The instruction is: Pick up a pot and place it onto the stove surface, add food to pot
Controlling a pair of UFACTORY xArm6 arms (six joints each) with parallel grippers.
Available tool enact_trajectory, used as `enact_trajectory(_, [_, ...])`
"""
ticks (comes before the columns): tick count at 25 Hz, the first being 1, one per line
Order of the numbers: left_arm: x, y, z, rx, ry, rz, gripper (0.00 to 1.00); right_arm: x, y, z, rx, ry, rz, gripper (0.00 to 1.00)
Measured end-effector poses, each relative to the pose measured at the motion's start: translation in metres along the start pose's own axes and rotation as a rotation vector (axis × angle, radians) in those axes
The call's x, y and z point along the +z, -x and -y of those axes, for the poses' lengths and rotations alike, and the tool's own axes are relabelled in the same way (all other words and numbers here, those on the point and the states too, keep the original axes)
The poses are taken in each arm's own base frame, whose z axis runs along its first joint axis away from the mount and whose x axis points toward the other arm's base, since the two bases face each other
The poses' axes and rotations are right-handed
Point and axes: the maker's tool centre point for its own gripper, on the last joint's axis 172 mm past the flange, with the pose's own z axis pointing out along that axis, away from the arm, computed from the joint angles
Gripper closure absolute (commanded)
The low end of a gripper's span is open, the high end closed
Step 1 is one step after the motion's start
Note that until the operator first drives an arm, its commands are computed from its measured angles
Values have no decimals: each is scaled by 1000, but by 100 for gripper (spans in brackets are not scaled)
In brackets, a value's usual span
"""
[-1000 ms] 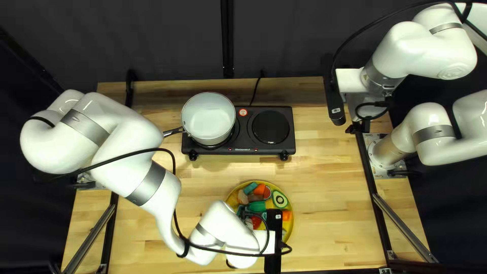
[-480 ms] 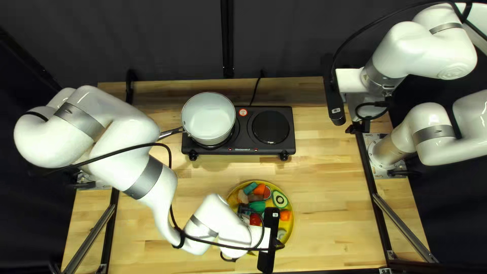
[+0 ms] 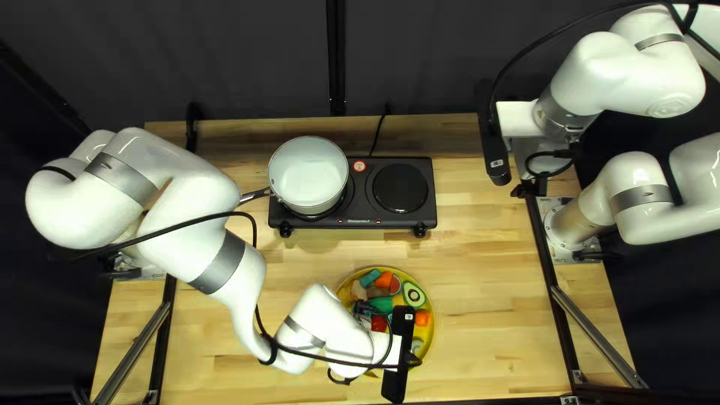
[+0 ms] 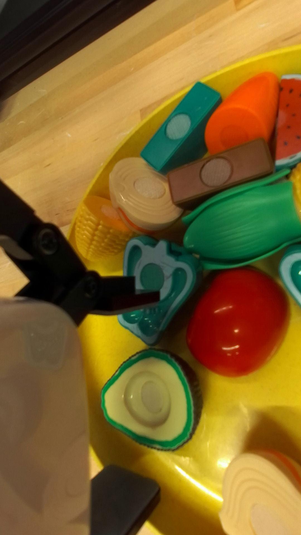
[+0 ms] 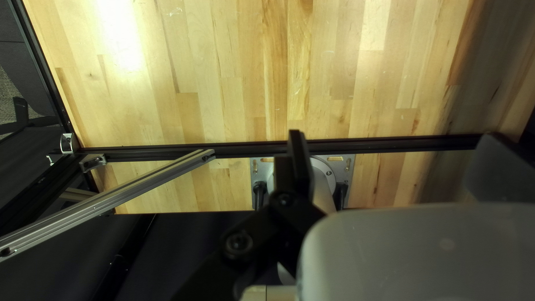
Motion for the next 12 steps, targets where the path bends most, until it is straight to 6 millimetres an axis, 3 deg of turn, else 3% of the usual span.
enact_trajectory(1, [1, 0, 0, 1, -2, -1, 100, 0, 0, 0, 0, 0, 0, 0])
enact_trajectory(12, [1, 0, 1, 2, -9, -4, 100, 0, 0, 0, 0, 0, 0, 0])
